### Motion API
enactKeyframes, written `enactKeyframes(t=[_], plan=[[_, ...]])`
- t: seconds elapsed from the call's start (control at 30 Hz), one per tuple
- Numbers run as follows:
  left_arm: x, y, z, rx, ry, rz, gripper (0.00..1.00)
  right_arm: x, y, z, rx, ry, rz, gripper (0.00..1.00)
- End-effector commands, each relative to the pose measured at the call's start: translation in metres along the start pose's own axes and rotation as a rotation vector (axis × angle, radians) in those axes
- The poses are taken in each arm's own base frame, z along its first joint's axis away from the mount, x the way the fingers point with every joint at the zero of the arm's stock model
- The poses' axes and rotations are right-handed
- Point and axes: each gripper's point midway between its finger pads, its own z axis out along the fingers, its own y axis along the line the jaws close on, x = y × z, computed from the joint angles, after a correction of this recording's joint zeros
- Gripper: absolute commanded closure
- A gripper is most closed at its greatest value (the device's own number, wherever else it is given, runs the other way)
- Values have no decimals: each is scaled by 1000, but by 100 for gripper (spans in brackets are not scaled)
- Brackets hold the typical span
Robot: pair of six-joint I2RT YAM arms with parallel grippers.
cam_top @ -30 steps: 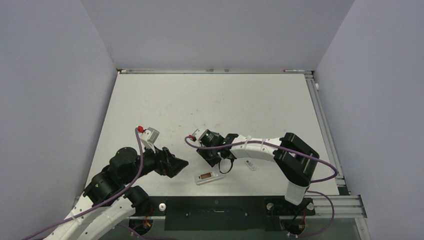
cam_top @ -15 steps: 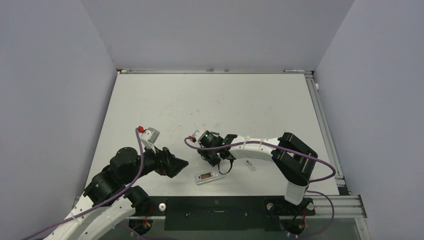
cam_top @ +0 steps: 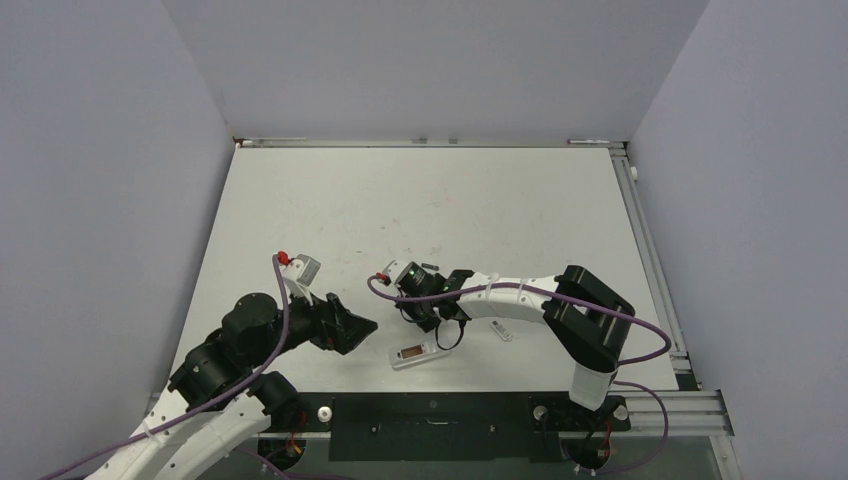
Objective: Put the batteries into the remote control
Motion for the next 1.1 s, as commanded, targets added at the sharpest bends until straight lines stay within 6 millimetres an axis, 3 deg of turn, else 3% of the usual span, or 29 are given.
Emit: enactKeyframes(t=[0.0,0.37,0.53,0.87,1.07], plan=[[-8,-2,4,-5,-30,-11,13,-7,3,-5,-9,-27,-2,92],[-12,8,0,-73,-49,-34,13,-25,7,-35,-45,-87,-24,92],[-8,12,1,-95,-35,-76,13,-24,5,-49,-52,-92,-43,92],[22,37,11,-217,34,-246,16,-16,8,-86,-99,-135,-157,92],[41,52,18,-299,91,-330,16,-12,21,-111,-181,-200,-300,91]])
